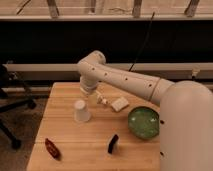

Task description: Place the ceramic cup over the eraser

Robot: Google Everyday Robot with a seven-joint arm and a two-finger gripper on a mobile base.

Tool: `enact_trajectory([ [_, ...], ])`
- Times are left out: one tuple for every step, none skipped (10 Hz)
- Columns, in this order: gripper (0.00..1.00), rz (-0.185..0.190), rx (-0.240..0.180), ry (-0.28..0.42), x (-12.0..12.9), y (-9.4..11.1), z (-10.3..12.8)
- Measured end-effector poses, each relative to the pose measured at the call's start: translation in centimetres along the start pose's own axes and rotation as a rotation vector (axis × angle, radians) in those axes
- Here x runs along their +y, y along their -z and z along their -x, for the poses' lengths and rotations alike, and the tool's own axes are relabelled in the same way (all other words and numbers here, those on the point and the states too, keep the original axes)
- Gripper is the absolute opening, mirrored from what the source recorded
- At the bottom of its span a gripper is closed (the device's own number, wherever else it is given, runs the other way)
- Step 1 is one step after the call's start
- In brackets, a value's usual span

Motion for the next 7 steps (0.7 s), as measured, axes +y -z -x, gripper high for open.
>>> enact_trajectory([
  [0.8,0.011,-0.011,0.015,0.5,-0.5,0.6],
  [0.8,0.027,-0.025,0.032,1.0,-1.1,1.2],
  [0.8,0.033,-0.032,0.04,1.2,-1.3,1.5],
  [0.8,0.041,-0.041,0.048,1.5,-1.6,1.7],
  [0.8,0.051,-0.052,0.065,1.5,-2.0,2.4],
  [0.8,0.056,-0.057,0.077,1.4,-2.2,2.9],
  [0.8,0.067,-0.063,0.092,1.3,-2.5,3.5],
])
